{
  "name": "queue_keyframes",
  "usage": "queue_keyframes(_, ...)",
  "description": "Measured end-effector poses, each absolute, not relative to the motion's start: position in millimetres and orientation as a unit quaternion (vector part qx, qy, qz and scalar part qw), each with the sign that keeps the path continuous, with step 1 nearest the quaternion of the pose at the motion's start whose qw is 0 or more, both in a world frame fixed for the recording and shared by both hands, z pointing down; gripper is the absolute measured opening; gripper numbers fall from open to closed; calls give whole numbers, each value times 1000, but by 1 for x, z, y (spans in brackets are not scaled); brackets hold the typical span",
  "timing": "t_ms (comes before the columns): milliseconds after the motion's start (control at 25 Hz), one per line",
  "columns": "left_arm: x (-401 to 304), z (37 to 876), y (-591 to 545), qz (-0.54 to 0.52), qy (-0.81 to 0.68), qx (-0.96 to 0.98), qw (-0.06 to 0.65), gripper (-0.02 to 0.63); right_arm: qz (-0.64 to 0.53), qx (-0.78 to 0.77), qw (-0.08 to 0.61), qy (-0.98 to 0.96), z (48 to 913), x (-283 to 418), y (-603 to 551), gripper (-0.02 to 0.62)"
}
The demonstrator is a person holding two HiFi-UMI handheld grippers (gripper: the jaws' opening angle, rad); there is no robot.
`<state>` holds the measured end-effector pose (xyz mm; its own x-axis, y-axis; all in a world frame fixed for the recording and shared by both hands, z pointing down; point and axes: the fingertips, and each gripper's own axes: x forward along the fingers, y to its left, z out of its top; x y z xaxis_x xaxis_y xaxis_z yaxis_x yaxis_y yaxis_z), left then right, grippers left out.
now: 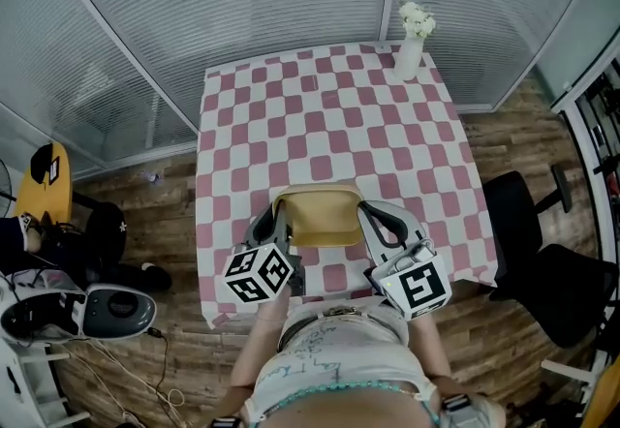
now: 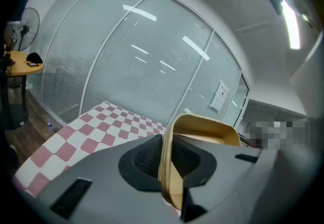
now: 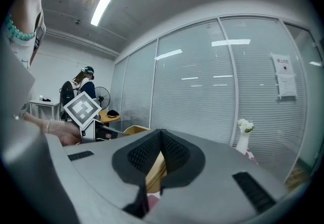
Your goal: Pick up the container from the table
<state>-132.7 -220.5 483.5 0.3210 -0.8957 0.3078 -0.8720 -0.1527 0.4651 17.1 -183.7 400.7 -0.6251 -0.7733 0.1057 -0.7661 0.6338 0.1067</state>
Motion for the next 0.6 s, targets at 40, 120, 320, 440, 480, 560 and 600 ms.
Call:
queue_keyframes(40,-133,483,-220,-16,-586,759,284,43,-23,429,75,-900,402,18,-184,-6)
queue_keyframes(120,-133,483,-219,-8,-592,758,274,43,-9,430,83,-899,403,17,-185,-6)
queue_keyframes(320,-134,489,-217,-6,-592,756,279,43,-9,435,84,-897,405,18,-190,-6)
queue_keyframes(440,-135,492,-217,-4,-591,754,285,43,-5,433,79,-898,409,18,-191,-6)
queue_keyframes(480,-135,492,-217,-4,-591,754,286,43,-2,433,80,-898,410,18,-191,-6)
queue_keyframes(560,-135,494,-217,-3,-590,755,286,43,-2,433,80,-898,412,18,-190,-6)
queue_keyframes(600,-135,495,-217,-2,-590,755,286,43,-5,434,80,-897,413,18,-190,-6)
